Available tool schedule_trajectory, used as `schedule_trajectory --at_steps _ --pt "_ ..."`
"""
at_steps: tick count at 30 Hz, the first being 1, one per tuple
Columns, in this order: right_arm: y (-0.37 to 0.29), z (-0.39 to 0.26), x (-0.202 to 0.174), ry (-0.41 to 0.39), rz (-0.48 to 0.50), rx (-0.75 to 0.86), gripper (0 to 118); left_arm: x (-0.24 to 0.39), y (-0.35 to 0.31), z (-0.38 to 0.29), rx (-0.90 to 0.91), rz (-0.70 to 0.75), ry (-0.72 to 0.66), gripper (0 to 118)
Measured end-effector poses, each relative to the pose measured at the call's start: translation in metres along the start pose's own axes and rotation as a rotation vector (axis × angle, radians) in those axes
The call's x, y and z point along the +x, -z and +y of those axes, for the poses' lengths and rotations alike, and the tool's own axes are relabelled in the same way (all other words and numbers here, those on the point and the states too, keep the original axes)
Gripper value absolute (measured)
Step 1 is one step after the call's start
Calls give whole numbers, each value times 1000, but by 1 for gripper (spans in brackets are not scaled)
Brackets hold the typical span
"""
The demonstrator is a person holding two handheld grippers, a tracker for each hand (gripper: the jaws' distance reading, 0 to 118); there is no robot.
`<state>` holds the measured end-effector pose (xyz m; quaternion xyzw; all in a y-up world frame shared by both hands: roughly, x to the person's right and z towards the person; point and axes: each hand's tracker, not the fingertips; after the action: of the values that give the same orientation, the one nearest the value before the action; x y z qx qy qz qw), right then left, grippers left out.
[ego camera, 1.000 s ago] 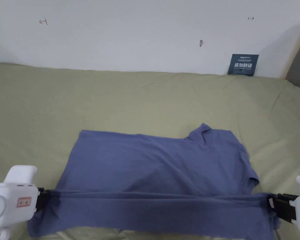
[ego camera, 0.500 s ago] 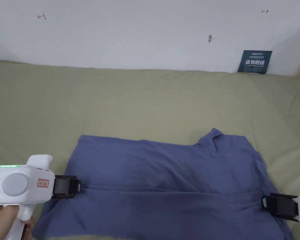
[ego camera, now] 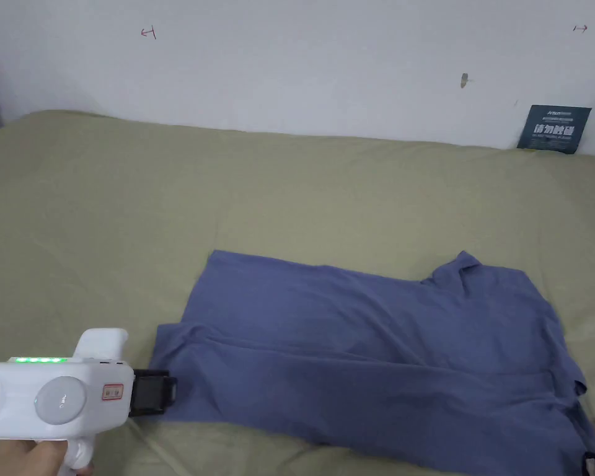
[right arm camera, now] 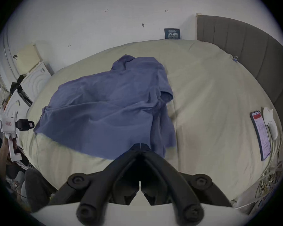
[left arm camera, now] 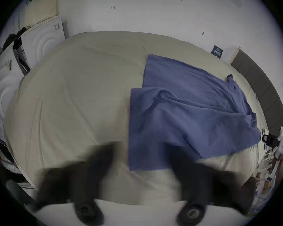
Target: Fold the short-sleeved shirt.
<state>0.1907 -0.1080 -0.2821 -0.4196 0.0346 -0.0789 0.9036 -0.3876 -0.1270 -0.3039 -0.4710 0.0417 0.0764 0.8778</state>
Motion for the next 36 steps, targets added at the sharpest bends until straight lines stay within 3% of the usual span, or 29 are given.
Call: schedule_trajectory --at_steps 1,4,5,7,9,10,11,12,14,15,17,19,20,21,22,29,36 --pt "2 2 -1 0 -1 0 1 2 9 -1 -43 20 0 111" --pt "9 6 1 -4 -7 1 1 5 29 10 -57 37 -1 110" --pt "11 7 2 -4 -8 0 1 8 37 10 -69 50 12 104" --pt "13 9 3 -9 -12 -3 1 15 37 7 -76 90 41 47" --pt "12 10 1 -18 -17 1 1 18 29 5 -58 69 28 12" --pt "11 11 2 -18 -21 9 1 19 24 4 -45 68 35 5" --pt "10 12 3 -13 -17 14 1 27 12 6 -42 39 47 5" --pt "10 14 1 -9 -18 13 16 28 10 5 -46 43 48 4" --pt "22 16 1 1 45 -42 78 31 6 3 -61 36 44 4" --pt "29 18 0 -2 21 -40 85 26 12 10 -59 35 43 4" --pt "48 20 -2 -28 -5 -73 85 26 13 12 -63 29 35 4" --pt "71 20 1 -2 -29 -130 84 23 17 13 -61 32 45 4" --pt "76 18 4 14 -12 -169 77 22 18 13 -64 35 47 4" --pt "73 16 4 12 -7 -136 37 20 17 14 -65 35 45 4" --pt "66 15 3 -17 -13 -110 19 19 14 15 -66 28 39 4" --pt "10 14 0 8 36 -61 19 25 -19 7 -49 43 70 4" --pt "-50 -42 -3 -53 38 -86 19 3 -79 -57 -61 9 49 4"
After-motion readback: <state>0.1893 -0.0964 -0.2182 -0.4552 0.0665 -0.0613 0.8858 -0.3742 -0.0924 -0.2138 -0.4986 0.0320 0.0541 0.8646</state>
